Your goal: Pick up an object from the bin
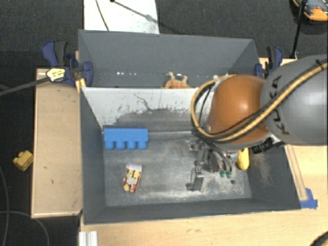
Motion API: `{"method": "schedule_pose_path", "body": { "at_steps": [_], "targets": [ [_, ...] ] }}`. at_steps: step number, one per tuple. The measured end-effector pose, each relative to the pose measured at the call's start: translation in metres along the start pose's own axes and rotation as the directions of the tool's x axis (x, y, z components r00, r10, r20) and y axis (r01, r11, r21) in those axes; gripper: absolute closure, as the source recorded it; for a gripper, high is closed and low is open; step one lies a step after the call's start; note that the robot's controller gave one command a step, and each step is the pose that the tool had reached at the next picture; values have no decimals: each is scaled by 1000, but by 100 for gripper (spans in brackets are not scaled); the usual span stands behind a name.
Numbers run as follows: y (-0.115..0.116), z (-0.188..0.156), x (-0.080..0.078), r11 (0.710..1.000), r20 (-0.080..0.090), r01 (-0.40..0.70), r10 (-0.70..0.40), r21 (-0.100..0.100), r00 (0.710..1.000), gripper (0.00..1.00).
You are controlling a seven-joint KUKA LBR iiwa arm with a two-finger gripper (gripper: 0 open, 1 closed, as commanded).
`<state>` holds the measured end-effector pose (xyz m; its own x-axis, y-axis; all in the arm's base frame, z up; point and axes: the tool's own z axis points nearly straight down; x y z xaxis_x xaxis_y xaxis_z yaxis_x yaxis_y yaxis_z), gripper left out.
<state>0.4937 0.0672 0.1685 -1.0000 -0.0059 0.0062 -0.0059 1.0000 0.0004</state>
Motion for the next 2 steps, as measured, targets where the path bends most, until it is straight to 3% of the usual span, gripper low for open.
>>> {"method": "schedule_pose_path", "body": {
  "at_steps": [1, 2],
  "targets": [
    [0, -4, -2, 1000, 8, -2, 2, -1, 1000, 0],
    [-51, -52, -9, 1000, 5, -12, 12, -1, 1000, 0]
  ]
}}
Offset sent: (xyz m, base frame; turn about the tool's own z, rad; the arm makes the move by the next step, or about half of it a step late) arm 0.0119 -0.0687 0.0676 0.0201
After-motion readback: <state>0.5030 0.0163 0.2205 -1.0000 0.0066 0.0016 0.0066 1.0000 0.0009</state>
